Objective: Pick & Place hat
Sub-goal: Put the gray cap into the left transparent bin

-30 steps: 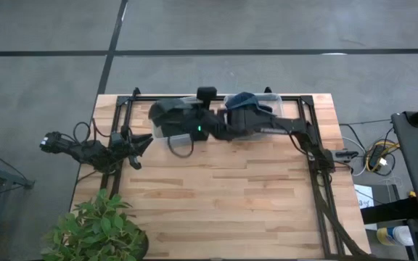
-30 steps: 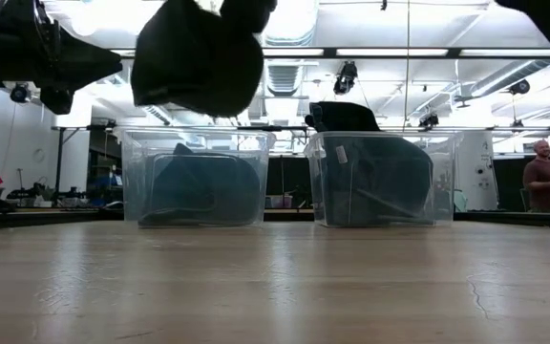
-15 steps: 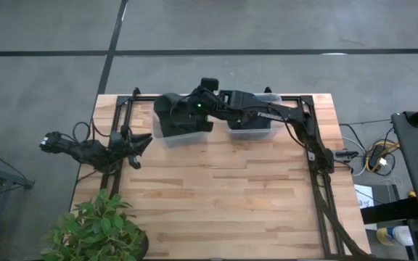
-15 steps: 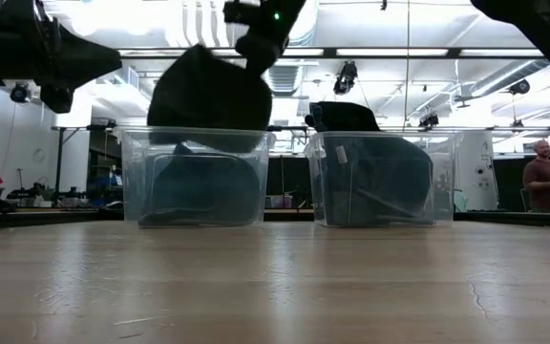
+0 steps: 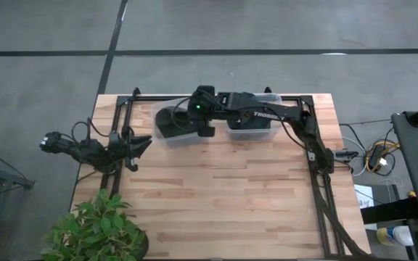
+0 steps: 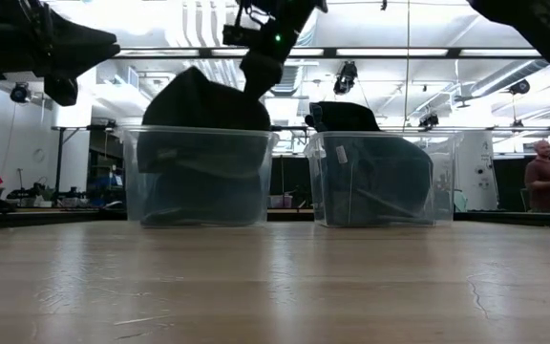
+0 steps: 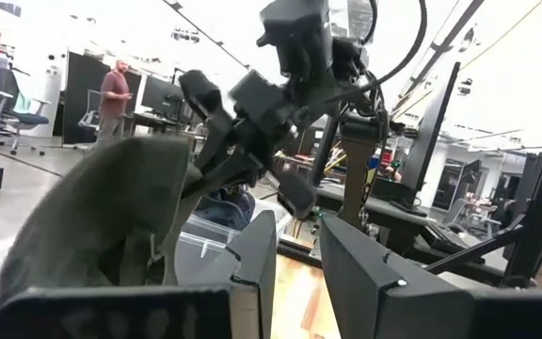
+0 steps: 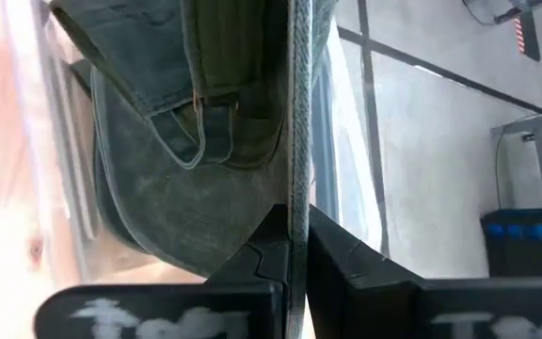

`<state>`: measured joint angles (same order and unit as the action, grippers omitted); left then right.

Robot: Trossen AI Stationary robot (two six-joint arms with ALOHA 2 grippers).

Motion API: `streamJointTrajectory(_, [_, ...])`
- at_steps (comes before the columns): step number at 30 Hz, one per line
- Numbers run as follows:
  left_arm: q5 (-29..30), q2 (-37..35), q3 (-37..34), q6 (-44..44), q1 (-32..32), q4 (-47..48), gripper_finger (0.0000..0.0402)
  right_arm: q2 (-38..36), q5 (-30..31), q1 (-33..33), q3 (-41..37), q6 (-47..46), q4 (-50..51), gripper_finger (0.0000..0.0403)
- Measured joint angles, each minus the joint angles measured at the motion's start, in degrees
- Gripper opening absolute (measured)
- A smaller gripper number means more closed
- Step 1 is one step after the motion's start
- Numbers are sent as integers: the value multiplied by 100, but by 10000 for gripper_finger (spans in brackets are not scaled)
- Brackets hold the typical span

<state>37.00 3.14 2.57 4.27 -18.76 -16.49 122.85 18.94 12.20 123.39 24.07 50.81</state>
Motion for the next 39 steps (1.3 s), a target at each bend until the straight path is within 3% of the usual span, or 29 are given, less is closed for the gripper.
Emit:
streamJointTrajectory(12, [10, 0, 0, 0, 0, 6, 80, 0, -523, 69, -648, 315, -424, 12])
streamJointTrajectory(20, [13, 0, 0, 0, -4, 6, 80, 0, -619, 78, -862, -126, -962, 13])
streamJointTrajectory(25, [13, 1, 0, 0, -2, 5, 80, 0, -1045, 116, -985, -312, -1173, 13])
streamJointTrajectory(29, [37, 0, 0, 0, -2, 4, 80, 0, -866, 108, -1105, -395, -1264, 16])
streamJointTrajectory(33, [43, 1, 0, -4, -2, 4, 80, 0, -750, 45, -1054, -418, -1284, 53])
streamJointTrajectory(39, [41, 0, 0, -4, 1, 4, 80, 0, -680, -39, -742, -412, -1419, 147])
